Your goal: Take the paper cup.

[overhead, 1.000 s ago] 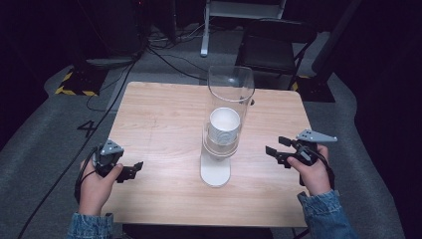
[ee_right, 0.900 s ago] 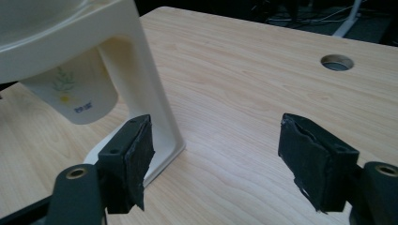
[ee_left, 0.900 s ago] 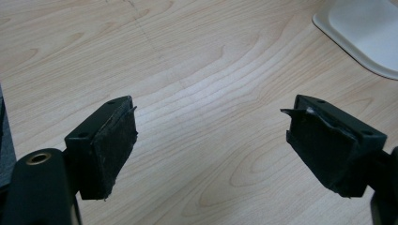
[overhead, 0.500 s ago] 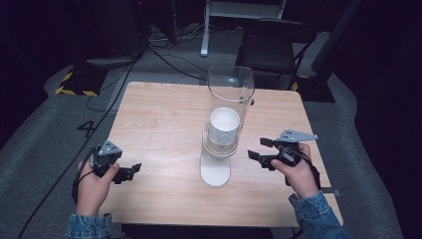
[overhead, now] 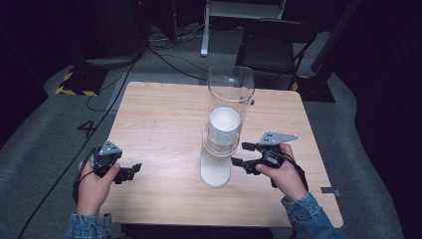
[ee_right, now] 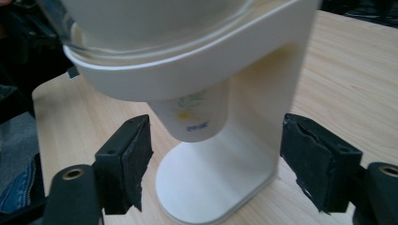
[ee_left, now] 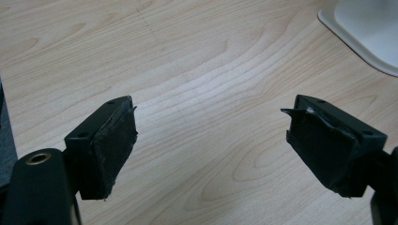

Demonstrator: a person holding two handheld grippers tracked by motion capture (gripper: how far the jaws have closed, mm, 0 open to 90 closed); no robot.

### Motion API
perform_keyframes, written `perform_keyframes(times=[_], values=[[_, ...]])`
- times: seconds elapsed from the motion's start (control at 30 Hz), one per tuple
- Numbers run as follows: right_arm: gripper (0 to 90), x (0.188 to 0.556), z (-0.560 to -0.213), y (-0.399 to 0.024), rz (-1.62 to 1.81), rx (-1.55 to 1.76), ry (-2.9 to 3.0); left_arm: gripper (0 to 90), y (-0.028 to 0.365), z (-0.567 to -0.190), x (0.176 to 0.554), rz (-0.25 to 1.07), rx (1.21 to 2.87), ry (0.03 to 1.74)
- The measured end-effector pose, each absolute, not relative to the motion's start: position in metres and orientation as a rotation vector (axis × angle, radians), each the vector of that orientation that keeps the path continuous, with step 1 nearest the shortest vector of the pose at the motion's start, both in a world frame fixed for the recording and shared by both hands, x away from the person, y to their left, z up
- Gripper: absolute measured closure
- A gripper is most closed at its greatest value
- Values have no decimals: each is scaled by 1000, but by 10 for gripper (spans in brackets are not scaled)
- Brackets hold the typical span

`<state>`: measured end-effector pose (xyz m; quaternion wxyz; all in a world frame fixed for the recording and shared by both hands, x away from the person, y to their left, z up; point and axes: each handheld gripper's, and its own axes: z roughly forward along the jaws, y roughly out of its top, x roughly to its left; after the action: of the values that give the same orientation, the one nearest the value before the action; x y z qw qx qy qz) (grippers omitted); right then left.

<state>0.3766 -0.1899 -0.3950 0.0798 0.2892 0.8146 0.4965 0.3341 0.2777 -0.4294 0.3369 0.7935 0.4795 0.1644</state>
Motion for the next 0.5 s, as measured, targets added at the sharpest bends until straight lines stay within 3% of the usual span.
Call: perform_keyframes(times=[0.5], values=[[182,378,-410,-158,1566,785,2390,161,275,-431,335,455,2079,1228]])
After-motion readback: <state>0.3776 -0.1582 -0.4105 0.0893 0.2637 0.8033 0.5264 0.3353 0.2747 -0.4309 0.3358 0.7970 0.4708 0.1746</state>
